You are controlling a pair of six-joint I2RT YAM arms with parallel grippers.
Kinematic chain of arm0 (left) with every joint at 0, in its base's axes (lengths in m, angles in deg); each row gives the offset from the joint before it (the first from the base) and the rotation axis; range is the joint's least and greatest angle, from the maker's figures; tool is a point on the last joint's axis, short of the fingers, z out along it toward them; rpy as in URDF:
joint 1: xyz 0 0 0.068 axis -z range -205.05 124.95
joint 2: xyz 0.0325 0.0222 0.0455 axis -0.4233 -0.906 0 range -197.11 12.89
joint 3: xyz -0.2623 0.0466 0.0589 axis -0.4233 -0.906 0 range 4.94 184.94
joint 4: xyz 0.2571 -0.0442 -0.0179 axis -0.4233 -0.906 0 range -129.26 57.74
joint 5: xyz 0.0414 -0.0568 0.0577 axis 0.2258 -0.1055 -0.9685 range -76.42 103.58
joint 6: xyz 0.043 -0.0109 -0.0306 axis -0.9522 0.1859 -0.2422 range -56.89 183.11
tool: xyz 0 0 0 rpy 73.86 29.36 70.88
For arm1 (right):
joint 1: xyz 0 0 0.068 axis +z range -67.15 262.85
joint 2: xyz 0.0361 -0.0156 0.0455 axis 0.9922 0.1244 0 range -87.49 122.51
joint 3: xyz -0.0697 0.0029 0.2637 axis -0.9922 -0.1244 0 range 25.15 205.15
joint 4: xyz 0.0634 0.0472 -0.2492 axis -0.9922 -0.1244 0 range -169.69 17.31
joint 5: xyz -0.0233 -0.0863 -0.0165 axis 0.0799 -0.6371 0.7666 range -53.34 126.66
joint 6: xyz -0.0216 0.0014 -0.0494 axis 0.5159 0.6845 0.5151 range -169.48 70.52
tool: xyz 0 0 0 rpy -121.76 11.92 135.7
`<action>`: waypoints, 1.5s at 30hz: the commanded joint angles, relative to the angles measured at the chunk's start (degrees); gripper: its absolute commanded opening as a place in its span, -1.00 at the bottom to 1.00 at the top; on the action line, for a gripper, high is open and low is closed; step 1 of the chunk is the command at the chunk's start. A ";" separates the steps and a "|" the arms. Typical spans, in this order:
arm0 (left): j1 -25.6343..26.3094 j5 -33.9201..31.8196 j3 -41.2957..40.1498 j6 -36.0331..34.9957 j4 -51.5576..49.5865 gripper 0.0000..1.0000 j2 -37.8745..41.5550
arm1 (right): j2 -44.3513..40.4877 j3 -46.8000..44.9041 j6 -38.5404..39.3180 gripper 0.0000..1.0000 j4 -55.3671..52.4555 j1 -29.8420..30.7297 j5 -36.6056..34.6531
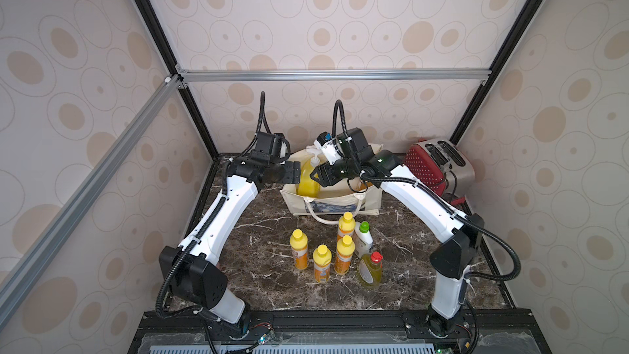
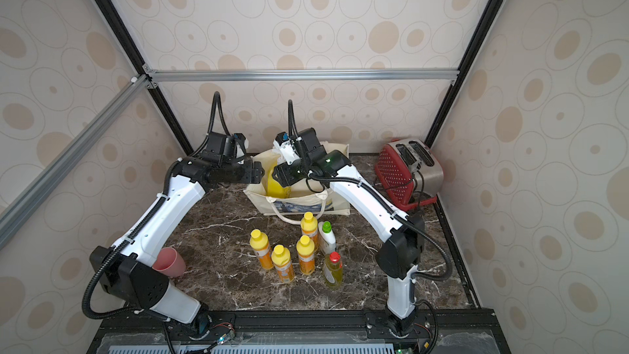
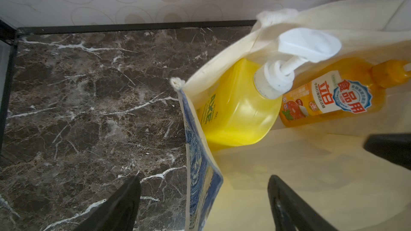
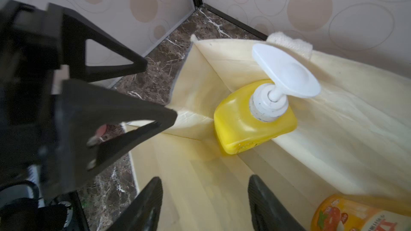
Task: Pack dish soap into the shopping bag
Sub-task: Adjust the bottle of dish soap in the shopping bag.
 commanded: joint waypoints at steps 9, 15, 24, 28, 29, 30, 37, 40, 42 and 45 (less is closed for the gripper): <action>-1.13 1.09 -1.71 -4.48 1.86 -0.03 -1.21 | 4.35 -0.67 -2.21 0.33 10.97 -0.50 -6.80; -1.37 2.24 -1.87 -5.14 1.77 0.13 -2.23 | 7.52 0.67 -5.02 0.32 13.88 -1.46 -5.69; -1.48 3.94 -1.87 -5.09 2.29 -0.45 -3.18 | 11.60 1.96 -7.58 0.29 16.12 -2.50 -2.28; -1.58 4.42 -2.07 -4.92 3.14 -0.87 -2.96 | 11.82 1.24 -7.55 0.08 17.71 -2.55 -0.57; -1.56 4.79 -2.15 -4.59 3.49 -0.96 -2.81 | 11.59 0.79 -7.40 0.01 18.16 -2.55 -0.06; -1.56 5.21 -2.08 -4.48 3.89 -1.00 -2.69 | 11.40 0.47 -7.13 -0.06 18.42 -2.55 0.31; -1.62 7.97 -1.24 -2.70 7.18 -1.00 -1.92 | 9.13 -1.81 -5.40 -0.53 20.16 -2.41 1.77; -1.62 8.75 0.04 -2.12 7.79 -1.00 -2.12 | 8.53 -1.80 -4.10 -0.73 20.19 -1.99 3.08; -1.62 8.88 1.10 -2.05 7.71 -1.00 -2.32 | 8.19 -1.77 -2.89 -0.84 19.86 -1.55 3.37; -1.62 8.50 2.64 -2.07 7.20 -1.00 -2.43 | 7.52 -1.72 -1.32 -0.96 19.51 -0.84 3.98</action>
